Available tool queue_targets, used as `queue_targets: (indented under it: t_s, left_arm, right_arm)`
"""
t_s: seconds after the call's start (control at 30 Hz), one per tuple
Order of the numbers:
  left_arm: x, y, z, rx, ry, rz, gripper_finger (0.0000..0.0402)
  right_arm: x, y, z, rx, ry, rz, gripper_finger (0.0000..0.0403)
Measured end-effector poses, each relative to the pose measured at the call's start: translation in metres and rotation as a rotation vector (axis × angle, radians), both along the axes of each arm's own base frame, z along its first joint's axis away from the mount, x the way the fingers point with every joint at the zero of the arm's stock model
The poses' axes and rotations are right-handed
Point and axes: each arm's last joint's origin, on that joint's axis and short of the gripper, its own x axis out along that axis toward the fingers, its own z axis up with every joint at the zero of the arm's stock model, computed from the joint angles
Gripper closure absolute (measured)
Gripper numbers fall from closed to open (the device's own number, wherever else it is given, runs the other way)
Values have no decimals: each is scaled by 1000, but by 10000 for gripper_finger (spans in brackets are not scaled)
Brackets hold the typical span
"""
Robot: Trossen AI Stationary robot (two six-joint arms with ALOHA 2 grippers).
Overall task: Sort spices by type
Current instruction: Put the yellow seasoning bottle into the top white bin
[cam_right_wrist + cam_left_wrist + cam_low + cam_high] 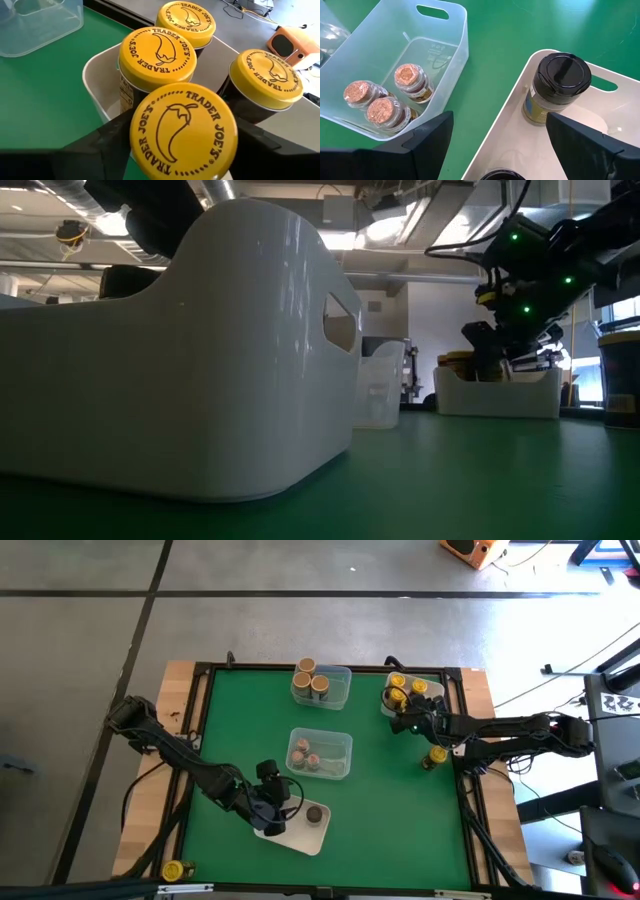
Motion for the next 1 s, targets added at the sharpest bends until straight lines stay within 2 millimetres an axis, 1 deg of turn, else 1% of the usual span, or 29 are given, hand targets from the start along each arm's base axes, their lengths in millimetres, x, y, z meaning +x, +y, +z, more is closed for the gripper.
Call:
queue_targets:
  t_s: [0.2,0.3,0.4,0.53,0.73,0.87,1.0]
  left_arm:
    - [0,0,0,0,0,0,86]
    - [0,0,0,-7,-2,7,86]
    - [0,0,0,-25,-7,25,86]
    - [0,0,0,-28,-8,27,86]
    - [0,0,0,-31,-8,30,86]
    - [0,0,0,-18,-5,17,86]
    - [0,0,0,-18,-5,18,86]
  right_arm:
    - [0,0,0,-17,10,-9,90]
    - [1,-1,4,-28,31,12,73]
    - [3,-1,17,-38,42,13,68]
    - [4,-1,43,-35,86,37,68]
    - [4,2,79,55,93,121,68]
    - [5,3,90,98,83,164,68]
    - [5,3,95,95,85,174,68]
